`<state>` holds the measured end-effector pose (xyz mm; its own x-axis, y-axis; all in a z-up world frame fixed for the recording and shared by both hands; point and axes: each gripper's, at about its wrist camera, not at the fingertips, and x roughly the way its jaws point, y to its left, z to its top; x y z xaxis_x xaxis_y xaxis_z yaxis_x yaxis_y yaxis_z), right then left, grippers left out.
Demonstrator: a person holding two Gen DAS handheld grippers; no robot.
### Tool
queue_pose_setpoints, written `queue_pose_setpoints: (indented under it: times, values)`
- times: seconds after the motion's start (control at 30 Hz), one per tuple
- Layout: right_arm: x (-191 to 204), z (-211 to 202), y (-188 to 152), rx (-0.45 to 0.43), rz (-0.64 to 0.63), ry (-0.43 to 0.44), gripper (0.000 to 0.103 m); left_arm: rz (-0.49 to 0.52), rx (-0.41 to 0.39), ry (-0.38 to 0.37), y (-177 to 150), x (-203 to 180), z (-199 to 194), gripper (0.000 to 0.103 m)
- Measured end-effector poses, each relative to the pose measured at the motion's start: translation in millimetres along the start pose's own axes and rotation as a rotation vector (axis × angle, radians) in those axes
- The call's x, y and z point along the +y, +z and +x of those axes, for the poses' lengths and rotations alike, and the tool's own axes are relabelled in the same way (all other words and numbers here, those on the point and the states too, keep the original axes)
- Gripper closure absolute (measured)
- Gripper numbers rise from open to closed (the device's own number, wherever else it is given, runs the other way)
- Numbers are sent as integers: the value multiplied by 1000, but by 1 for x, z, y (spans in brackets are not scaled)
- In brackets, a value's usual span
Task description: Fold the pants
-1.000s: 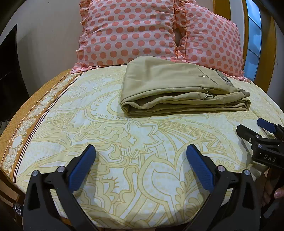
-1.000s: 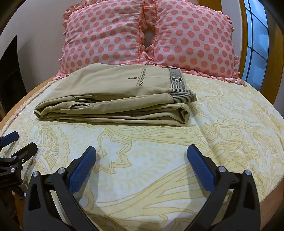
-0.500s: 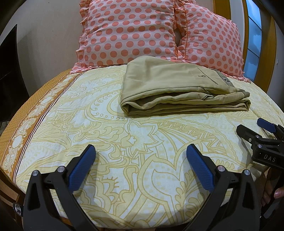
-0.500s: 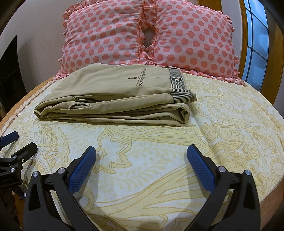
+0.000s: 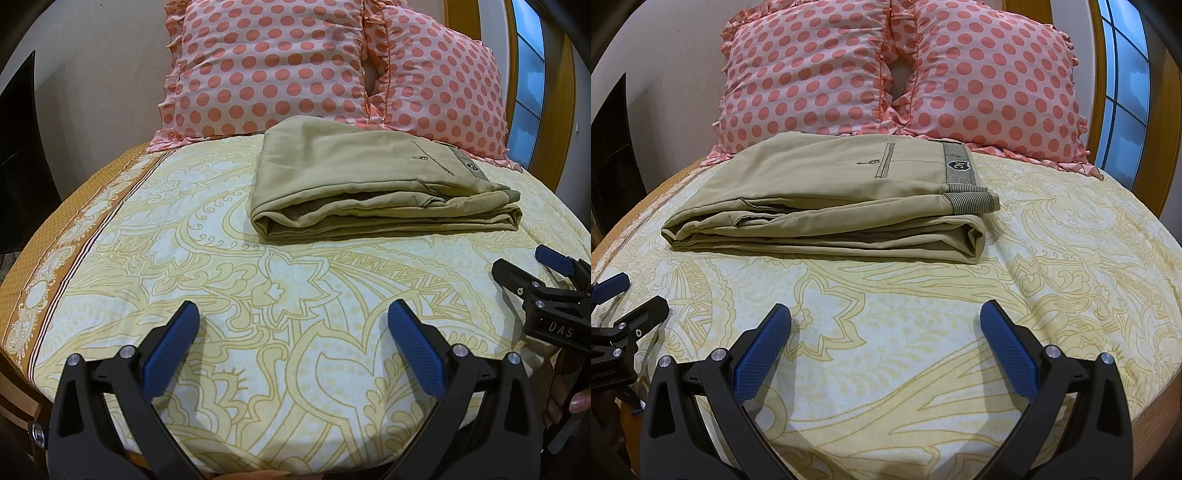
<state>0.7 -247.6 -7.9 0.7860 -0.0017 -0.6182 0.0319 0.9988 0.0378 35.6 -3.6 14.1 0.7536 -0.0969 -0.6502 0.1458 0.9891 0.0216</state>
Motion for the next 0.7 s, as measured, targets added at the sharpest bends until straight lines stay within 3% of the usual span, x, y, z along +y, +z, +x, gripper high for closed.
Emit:
queue_pose_setpoints:
  times: [0.7]
  values:
    - [0, 0, 0, 0, -1, 1, 1, -3, -5, 3, -1, 0, 0, 2]
